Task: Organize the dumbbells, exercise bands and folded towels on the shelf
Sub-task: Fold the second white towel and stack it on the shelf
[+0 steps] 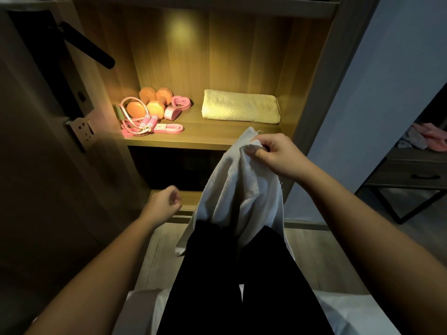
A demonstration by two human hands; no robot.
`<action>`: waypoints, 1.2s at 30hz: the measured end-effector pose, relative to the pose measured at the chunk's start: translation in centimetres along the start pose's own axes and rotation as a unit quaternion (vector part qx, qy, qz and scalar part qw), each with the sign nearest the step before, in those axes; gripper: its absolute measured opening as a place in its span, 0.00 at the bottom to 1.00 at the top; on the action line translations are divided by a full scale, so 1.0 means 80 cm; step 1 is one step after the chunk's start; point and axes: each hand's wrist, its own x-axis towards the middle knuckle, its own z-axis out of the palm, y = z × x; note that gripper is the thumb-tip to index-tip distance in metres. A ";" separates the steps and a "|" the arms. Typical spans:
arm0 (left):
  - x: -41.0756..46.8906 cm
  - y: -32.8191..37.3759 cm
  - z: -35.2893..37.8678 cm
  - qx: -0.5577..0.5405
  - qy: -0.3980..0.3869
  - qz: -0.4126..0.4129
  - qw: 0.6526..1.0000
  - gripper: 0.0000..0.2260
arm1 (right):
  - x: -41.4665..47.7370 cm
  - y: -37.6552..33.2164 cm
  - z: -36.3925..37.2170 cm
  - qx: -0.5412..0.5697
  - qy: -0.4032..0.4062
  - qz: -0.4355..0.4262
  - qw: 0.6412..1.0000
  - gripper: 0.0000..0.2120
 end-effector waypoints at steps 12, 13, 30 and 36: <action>0.023 0.236 -0.067 -0.141 -0.129 0.216 0.958 0.07 | -0.014 -0.002 -0.005 0.016 -0.085 -0.052 0.995 0.12; 0.025 0.239 -0.066 -0.131 -0.140 0.215 0.958 0.07 | -0.014 -0.001 -0.006 0.018 -0.093 -0.048 0.994 0.10; 0.102 0.111 -0.194 -0.128 0.337 -0.073 0.930 0.13 | -0.012 0.152 -0.154 0.053 0.356 0.272 0.892 0.13; 0.077 0.075 -0.221 -0.121 0.408 -0.130 0.895 0.15 | -0.047 0.201 -0.185 0.013 0.412 0.378 0.829 0.16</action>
